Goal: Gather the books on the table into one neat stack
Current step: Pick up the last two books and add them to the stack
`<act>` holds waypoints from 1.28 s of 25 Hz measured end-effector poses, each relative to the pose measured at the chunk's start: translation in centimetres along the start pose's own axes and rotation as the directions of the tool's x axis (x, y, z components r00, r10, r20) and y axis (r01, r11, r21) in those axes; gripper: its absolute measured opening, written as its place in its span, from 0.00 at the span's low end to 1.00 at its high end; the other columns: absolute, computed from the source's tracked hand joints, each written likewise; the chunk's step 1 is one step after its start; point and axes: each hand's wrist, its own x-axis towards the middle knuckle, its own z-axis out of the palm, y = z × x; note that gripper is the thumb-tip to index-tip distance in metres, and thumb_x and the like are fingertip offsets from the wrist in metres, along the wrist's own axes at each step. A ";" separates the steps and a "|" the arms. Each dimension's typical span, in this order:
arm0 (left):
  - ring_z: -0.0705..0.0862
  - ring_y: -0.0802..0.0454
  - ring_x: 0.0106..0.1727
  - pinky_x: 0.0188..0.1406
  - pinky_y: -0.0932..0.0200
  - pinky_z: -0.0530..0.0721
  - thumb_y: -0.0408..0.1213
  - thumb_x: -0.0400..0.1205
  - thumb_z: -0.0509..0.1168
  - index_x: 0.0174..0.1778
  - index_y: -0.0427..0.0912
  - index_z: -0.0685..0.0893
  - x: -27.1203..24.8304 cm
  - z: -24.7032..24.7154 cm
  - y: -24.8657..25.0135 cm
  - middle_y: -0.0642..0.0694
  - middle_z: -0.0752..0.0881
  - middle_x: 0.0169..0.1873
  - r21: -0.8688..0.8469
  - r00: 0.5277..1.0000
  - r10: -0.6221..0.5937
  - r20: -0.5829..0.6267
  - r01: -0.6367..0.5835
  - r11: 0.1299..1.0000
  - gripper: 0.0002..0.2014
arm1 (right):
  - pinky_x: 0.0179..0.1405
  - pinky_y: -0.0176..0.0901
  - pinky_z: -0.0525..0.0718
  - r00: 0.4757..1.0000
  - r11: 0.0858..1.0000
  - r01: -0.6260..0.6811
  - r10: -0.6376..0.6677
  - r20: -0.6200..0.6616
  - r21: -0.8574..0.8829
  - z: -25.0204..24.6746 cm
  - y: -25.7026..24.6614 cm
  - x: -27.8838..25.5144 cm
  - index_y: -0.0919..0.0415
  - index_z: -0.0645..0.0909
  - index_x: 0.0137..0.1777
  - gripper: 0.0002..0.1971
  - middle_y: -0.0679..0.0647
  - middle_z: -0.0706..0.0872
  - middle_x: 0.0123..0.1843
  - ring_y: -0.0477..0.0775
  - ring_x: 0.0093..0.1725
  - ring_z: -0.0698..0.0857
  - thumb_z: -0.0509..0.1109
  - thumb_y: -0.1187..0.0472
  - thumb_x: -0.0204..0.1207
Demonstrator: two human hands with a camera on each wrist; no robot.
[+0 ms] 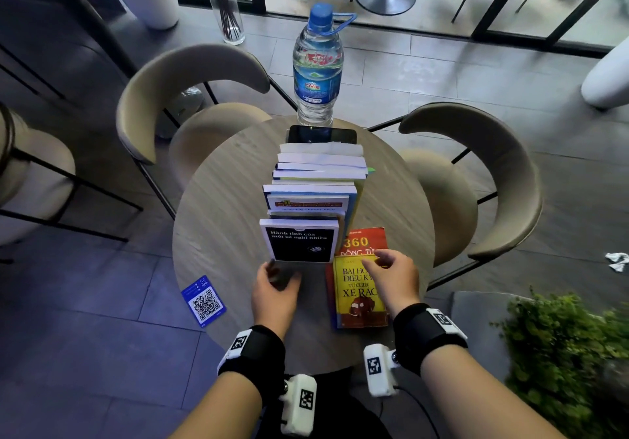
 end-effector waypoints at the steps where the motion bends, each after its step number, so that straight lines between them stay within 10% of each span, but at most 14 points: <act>1: 0.87 0.47 0.62 0.64 0.53 0.83 0.40 0.76 0.79 0.69 0.45 0.82 -0.4 0.6 -0.4 0.46 0.88 0.58 0.001 0.998 -0.048 0.032 0.048 0.999 0.25 | 0.59 0.47 0.87 0.999 0.999 -0.034 0.034 -0.010 -0.027 -0.5 0.4 0.1 0.58 0.89 0.65 0.22 0.52 0.93 0.58 0.55 0.58 0.90 0.82 0.49 0.74; 4: 0.87 0.42 0.64 0.70 0.47 0.83 0.45 0.74 0.78 0.56 0.49 0.86 -1.1 2.9 -1.5 0.43 0.90 0.58 0.030 0.984 -0.117 0.132 0.114 0.993 0.16 | 0.59 0.51 0.89 0.991 0.991 -0.128 0.127 -0.035 -0.037 -0.6 1.7 0.4 0.58 0.91 0.59 0.20 0.50 0.92 0.49 0.57 0.54 0.91 0.81 0.46 0.73; 9: 0.86 0.45 0.68 0.74 0.44 0.81 0.37 0.85 0.70 0.73 0.47 0.81 -2.7 6.3 -0.1 0.43 0.85 0.71 0.024 0.910 -0.128 0.394 0.129 0.991 0.20 | 0.49 0.57 0.93 0.982 0.980 -0.188 0.189 -0.010 0.072 -0.1 3.2 0.0 0.51 0.89 0.35 0.11 0.46 0.94 0.38 0.53 0.42 0.93 0.81 0.44 0.69; 15: 0.87 0.42 0.67 0.71 0.40 0.84 0.44 0.76 0.76 0.81 0.41 0.74 -3.1 7.3 -0.5 0.40 0.86 0.70 -0.010 0.915 -0.110 0.387 0.124 0.992 0.37 | 0.47 0.60 0.94 0.971 0.961 -0.238 0.240 0.002 0.139 -0.8 3.2 -0.1 0.50 0.83 0.26 0.16 0.46 0.92 0.35 0.57 0.40 0.93 0.83 0.48 0.69; 20: 0.89 0.45 0.63 0.66 0.46 0.87 0.34 0.82 0.74 0.73 0.42 0.82 -2.7 6.8 -1.1 0.42 0.89 0.65 -0.036 0.913 -0.088 0.399 0.111 0.993 0.22 | 0.48 0.59 0.94 0.969 0.958 -0.246 0.249 -0.004 0.144 -1.0 3.2 -0.2 0.49 0.84 0.29 0.13 0.46 0.93 0.36 0.56 0.40 0.93 0.85 0.51 0.69; 26: 0.88 0.60 0.52 0.42 0.75 0.86 0.31 0.85 0.69 0.68 0.47 0.81 -2.4 5.9 -0.3 0.50 0.89 0.57 -0.066 0.866 -0.087 0.492 0.137 0.988 0.16 | 0.52 0.67 0.93 0.931 0.854 -0.357 0.360 0.067 0.379 -1.4 3.1 -0.3 0.64 0.88 0.53 0.11 0.62 0.94 0.48 0.64 0.47 0.95 0.83 0.65 0.74; 30: 0.84 0.49 0.69 0.70 0.58 0.82 0.35 0.85 0.70 0.79 0.39 0.77 -1.1 5.4 -0.7 0.42 0.85 0.71 -0.017 0.854 -0.097 0.511 0.123 0.992 0.25 | 0.51 0.68 0.93 0.925 0.835 -0.376 0.364 0.108 0.402 -2.2 2.5 -0.4 0.64 0.86 0.49 0.07 0.66 0.93 0.48 0.68 0.48 0.94 0.81 0.68 0.76; 32: 0.85 0.48 0.66 0.67 0.58 0.81 0.34 0.86 0.68 0.77 0.39 0.79 -0.8 5.1 -0.2 0.41 0.86 0.66 0.023 0.848 -0.098 0.520 0.101 0.995 0.21 | 0.51 0.68 0.93 0.927 0.845 -0.373 0.354 0.121 0.382 -2.6 2.4 -0.4 0.62 0.84 0.45 0.06 0.66 0.92 0.49 0.68 0.47 0.93 0.80 0.68 0.77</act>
